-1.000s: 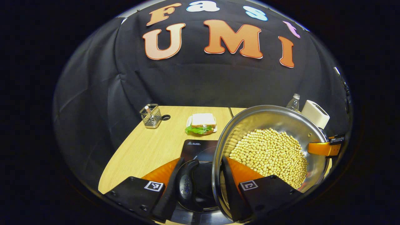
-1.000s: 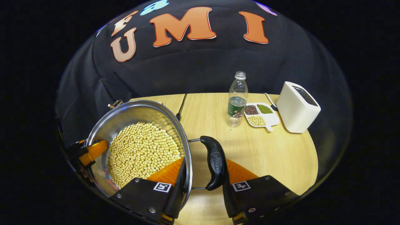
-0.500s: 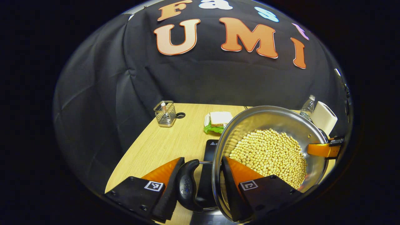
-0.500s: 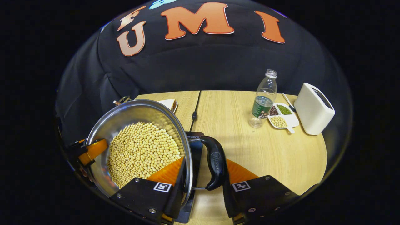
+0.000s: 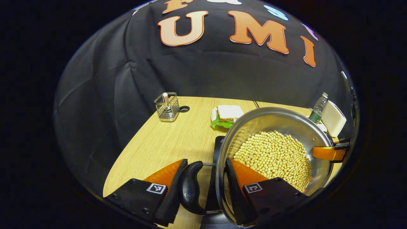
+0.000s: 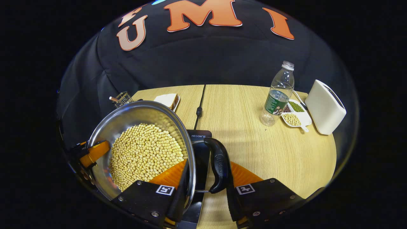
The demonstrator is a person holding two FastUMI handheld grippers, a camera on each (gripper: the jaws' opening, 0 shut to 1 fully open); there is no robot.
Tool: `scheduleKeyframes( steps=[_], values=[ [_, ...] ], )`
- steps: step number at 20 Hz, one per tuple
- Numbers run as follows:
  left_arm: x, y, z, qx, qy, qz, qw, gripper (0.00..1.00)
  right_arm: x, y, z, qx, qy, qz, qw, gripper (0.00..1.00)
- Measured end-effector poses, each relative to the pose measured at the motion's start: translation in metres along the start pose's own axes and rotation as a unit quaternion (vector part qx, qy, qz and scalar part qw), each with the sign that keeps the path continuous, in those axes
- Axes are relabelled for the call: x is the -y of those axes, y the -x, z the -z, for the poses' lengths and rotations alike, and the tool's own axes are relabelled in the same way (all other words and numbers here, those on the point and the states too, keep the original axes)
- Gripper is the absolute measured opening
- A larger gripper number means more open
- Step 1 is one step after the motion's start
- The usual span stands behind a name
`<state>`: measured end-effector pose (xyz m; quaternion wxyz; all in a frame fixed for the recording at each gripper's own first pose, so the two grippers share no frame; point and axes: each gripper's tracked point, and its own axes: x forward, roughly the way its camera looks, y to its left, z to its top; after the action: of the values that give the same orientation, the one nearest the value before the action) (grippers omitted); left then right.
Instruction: First push the handle of the pot to place it horizontally, then grasp the pot with both hands and set it on the induction cooktop.
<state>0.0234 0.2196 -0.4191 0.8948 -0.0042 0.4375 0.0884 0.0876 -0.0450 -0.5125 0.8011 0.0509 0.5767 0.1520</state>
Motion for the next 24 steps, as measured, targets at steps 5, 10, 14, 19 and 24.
scheduleKeyframes(
  steps=[5,10,14,19,24],
  values=[
    [0.007,-0.015,0.009,-0.023,0.003,0.001,1.000,0.75,-0.001,0.000,-0.006,-0.021,-0.003,-0.001,1.000,0.56],
    [0.007,-0.024,0.018,-0.038,0.008,0.002,0.999,0.77,0.004,0.011,-0.020,-0.013,-0.009,-0.002,1.000,0.58],
    [0.005,-0.022,0.017,-0.036,-0.017,-0.025,0.999,0.83,0.009,0.014,-0.016,-0.016,-0.019,-0.010,1.000,0.61],
    [0.001,-0.012,0.013,-0.026,-0.004,-0.049,0.998,0.94,0.020,0.053,-0.034,0.035,-0.020,-0.029,0.999,0.66],
    [0.007,0.007,0.001,-0.007,0.007,-0.052,0.999,0.93,0.047,0.093,-0.051,0.092,-0.021,-0.028,0.995,0.75]
  ],
)
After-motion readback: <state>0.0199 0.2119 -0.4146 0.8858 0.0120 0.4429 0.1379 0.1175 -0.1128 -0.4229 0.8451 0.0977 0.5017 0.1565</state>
